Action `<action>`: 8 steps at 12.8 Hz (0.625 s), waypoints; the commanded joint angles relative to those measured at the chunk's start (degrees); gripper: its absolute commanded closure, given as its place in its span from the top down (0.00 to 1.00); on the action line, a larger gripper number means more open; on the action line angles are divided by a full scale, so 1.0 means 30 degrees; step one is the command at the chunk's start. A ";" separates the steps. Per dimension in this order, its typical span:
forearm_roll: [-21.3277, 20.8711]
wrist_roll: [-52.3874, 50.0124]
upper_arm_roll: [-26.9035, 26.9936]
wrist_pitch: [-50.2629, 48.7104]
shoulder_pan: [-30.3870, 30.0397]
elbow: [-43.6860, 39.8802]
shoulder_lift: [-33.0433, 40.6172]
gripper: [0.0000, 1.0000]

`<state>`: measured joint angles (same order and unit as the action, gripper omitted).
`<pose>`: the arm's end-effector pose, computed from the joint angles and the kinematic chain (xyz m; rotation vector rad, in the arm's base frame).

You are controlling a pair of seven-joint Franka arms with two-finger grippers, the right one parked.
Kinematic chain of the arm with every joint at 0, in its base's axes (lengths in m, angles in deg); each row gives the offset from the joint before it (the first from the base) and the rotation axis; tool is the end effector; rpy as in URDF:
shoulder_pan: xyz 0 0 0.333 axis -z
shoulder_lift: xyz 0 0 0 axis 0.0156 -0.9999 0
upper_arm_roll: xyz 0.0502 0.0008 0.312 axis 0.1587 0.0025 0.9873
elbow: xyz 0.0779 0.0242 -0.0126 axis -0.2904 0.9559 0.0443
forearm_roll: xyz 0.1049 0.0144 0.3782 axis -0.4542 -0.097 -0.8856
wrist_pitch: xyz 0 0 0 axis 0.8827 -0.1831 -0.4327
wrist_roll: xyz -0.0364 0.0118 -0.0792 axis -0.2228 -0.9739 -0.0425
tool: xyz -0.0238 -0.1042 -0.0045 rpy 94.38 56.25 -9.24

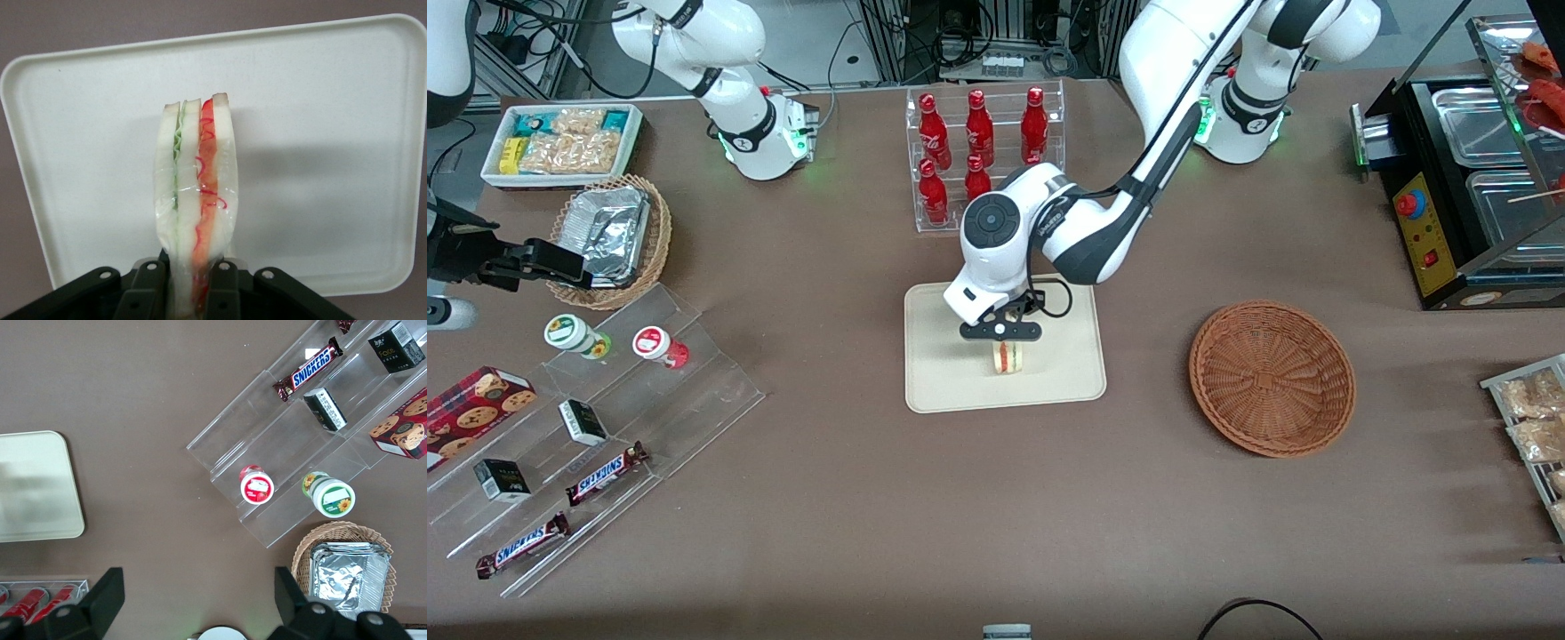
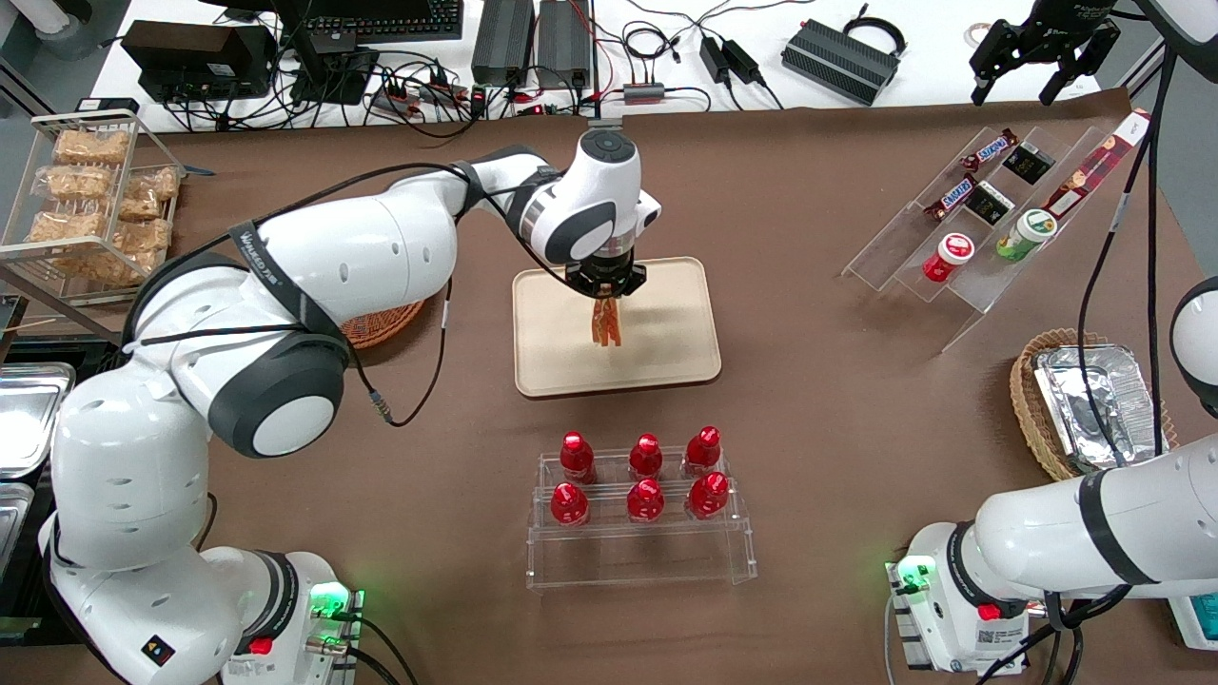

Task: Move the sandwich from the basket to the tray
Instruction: 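Lower the sandwich onto the tray and open the left gripper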

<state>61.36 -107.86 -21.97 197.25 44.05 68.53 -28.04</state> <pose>0.4697 -0.5203 0.2747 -3.1157 0.0095 0.1038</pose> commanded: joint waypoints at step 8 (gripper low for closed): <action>-0.0258 -0.1055 0.0254 0.0095 0.0760 -0.0338 -0.1232 0.81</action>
<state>61.30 -110.53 -21.97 198.08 45.49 68.53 -31.45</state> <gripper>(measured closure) 0.709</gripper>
